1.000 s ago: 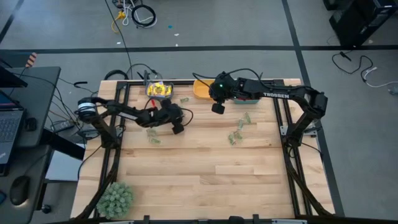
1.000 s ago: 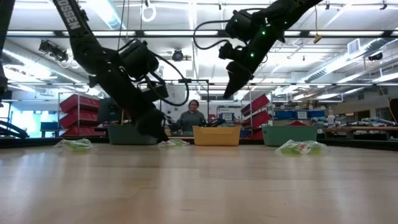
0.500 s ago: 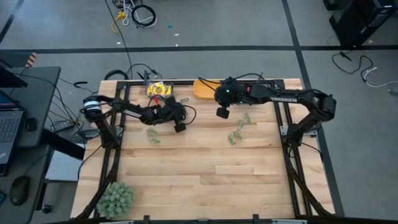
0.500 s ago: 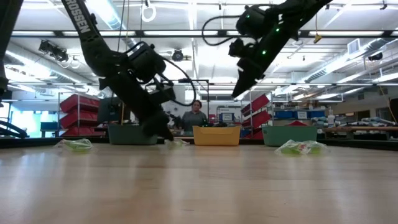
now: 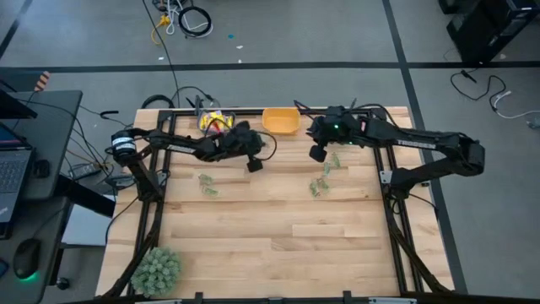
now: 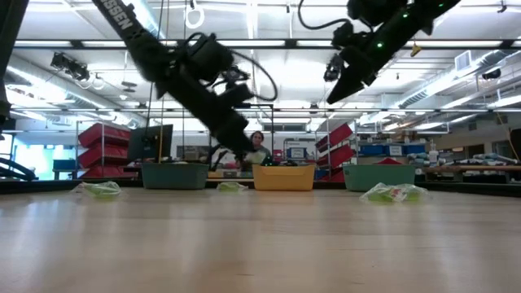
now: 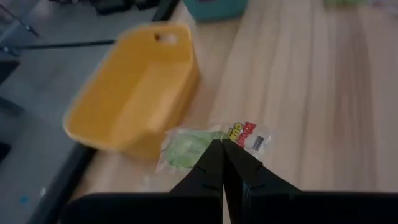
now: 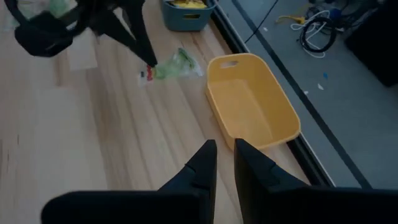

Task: Sort candy
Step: Put the green gummy into the yellow bin

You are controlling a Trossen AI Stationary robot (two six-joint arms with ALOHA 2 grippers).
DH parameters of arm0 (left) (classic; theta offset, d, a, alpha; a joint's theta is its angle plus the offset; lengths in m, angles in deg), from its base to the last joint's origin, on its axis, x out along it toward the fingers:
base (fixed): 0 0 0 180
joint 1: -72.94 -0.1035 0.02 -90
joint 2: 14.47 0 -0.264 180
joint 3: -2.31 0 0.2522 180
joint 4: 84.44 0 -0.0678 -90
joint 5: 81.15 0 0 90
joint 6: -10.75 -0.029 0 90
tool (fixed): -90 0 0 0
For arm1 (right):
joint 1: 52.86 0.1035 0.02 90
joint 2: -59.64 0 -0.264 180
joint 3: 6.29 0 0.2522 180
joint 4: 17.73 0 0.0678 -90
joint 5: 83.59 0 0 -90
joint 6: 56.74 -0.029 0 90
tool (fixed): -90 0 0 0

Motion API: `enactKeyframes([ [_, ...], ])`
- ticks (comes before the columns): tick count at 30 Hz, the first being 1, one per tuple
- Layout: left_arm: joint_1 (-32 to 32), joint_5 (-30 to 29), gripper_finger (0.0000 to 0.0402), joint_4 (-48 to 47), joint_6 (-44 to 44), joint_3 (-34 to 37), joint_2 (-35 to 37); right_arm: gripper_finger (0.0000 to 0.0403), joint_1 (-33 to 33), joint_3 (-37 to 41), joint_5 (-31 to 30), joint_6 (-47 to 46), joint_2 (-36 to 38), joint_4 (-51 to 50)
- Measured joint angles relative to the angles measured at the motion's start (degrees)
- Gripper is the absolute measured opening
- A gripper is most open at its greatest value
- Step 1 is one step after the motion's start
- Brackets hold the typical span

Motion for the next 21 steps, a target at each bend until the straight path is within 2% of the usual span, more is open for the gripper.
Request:
enactKeyframes([
  [7, -3.56, 2.22, 0.0001, -6.52, -7.01, -10.56, -0.14, 0.0043, 0.0, 4.32, -0.41, -0.94, 5.23, 0.72],
  [12, -8.67, 8.85, 0.0, -7.77, -7.54, -14.54, -1.38, 0.0043, 0.0, 6.32, -0.4, -0.96, 6.4, 2.15],
  [16, -10.92, 12.87, 0.0, -8.2, -7.58, -16.2, -5.38, 0.0043, 0.0, 6.41, -0.4, -0.88, 6.05, 2.21],
  [21, -12.25, 14.82, 0.0, -12.98, -9.24, -21.47, -11.83, 0.0043, -0.02, 6.41, -0.4, -0.7, 5.87, 2.97],
])
